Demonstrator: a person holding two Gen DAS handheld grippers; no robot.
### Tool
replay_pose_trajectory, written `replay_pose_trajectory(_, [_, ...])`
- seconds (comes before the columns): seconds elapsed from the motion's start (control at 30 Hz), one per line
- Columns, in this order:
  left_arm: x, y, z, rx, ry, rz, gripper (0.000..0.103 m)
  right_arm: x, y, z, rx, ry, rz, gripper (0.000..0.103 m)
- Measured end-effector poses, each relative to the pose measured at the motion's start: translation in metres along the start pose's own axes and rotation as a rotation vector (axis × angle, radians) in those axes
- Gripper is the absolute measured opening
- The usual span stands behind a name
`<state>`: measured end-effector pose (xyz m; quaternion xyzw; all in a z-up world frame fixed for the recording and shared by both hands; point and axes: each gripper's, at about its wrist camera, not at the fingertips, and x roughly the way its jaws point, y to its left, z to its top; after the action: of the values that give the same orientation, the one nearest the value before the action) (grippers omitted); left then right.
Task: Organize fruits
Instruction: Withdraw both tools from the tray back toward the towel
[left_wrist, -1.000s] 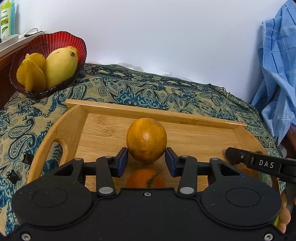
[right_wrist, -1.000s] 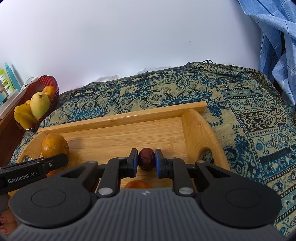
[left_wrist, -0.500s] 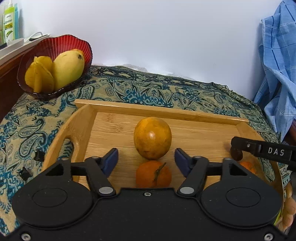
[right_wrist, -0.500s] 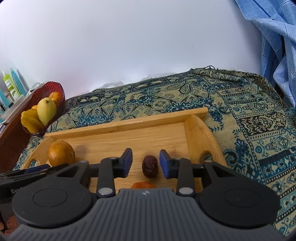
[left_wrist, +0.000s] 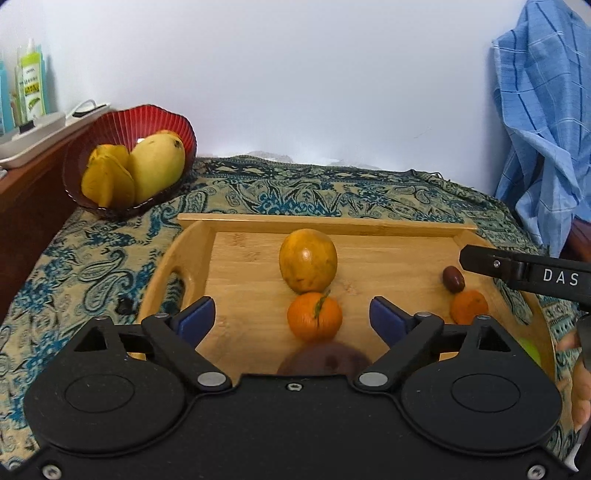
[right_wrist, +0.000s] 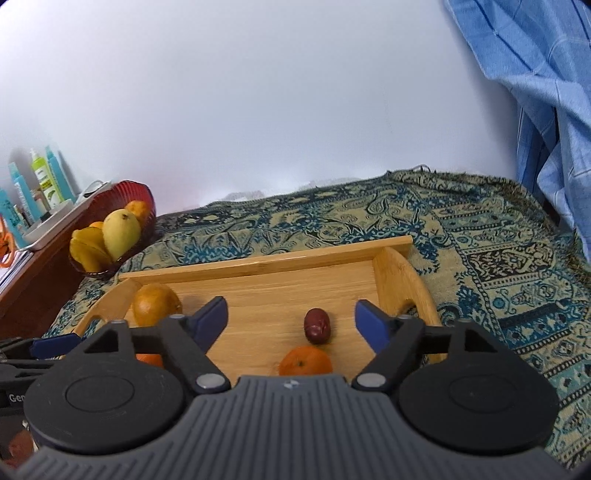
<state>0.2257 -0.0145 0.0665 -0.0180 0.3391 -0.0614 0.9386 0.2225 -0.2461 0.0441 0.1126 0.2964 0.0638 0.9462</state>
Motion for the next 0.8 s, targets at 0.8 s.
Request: replay_pose_trajectory(0.8, [-0.100,-0.013,-0.082,0.047,-0.087,-0.041,0.099,-0.097,0.024,-0.067,-0.183,-0.221,-0.070,0.102])
